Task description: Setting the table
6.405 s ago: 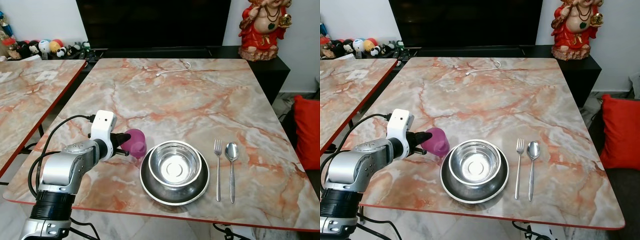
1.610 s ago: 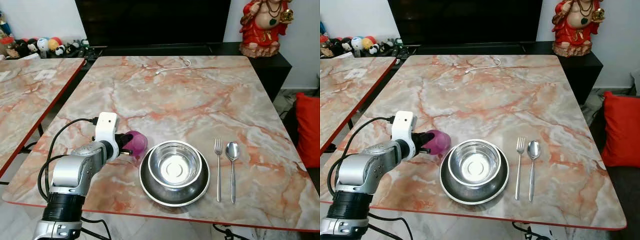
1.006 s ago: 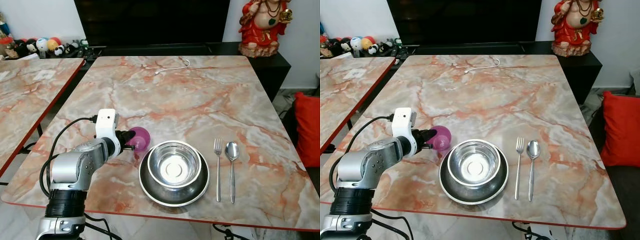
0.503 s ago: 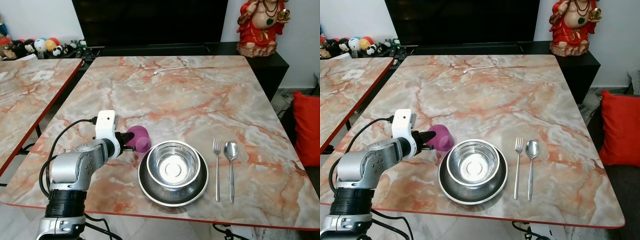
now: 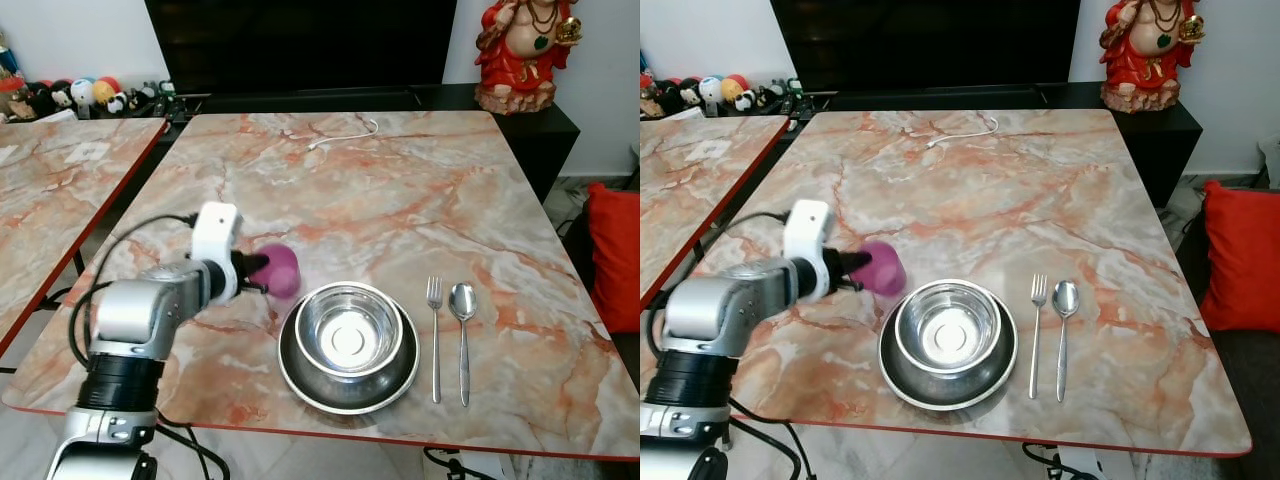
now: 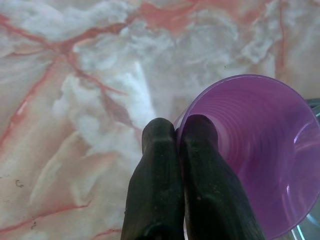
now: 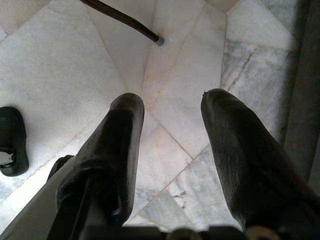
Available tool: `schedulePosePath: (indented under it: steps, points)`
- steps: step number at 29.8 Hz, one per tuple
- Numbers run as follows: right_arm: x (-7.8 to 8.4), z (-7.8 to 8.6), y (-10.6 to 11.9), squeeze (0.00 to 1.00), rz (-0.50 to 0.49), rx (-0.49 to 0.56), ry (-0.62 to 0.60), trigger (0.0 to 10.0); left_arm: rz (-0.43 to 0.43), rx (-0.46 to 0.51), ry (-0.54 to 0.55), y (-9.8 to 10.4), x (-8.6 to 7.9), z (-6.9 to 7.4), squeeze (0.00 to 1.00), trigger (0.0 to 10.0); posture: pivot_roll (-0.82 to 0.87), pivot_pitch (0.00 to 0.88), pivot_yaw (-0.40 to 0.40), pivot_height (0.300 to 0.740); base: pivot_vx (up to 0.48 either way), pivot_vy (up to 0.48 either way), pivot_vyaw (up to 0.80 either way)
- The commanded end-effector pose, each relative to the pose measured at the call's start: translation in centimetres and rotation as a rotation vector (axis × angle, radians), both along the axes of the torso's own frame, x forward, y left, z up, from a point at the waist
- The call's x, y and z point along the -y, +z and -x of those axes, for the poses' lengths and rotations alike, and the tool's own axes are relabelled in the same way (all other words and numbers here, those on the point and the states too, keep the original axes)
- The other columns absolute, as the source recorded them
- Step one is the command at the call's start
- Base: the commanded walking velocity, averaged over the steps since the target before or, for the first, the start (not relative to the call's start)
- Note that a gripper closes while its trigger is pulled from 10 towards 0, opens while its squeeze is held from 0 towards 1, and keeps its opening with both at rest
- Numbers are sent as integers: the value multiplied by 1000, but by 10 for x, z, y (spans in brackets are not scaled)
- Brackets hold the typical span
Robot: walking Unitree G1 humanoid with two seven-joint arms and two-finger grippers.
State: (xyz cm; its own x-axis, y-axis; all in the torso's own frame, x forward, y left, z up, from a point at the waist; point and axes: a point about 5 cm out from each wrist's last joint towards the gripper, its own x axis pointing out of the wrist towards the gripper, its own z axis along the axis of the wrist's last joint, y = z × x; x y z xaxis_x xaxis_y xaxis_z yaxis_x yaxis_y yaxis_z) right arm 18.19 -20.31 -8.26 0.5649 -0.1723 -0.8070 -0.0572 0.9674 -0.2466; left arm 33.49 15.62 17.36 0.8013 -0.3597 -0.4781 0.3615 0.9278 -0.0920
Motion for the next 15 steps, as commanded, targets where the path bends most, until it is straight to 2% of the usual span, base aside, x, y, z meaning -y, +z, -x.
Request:
schedulePosePath:
  steps: [1,5,15]
  points:
    - [-2,5,-3,0,-6,-19,-7,10000,-42,-3,-1,2,-3,-2,0,10000,-75,0,90,740,0,0,0]
    - [-2,5,-3,0,-5,-21,-8,10000,-74,-22,-14,-2,-3,-2,0,10000,-76,0,94,740,0,0,0]
    - [-2,6,-3,0,-5,-22,-8,10000,-84,-21,18,0,-9,-6,0,10000,-72,0,93,740,0,0,0]
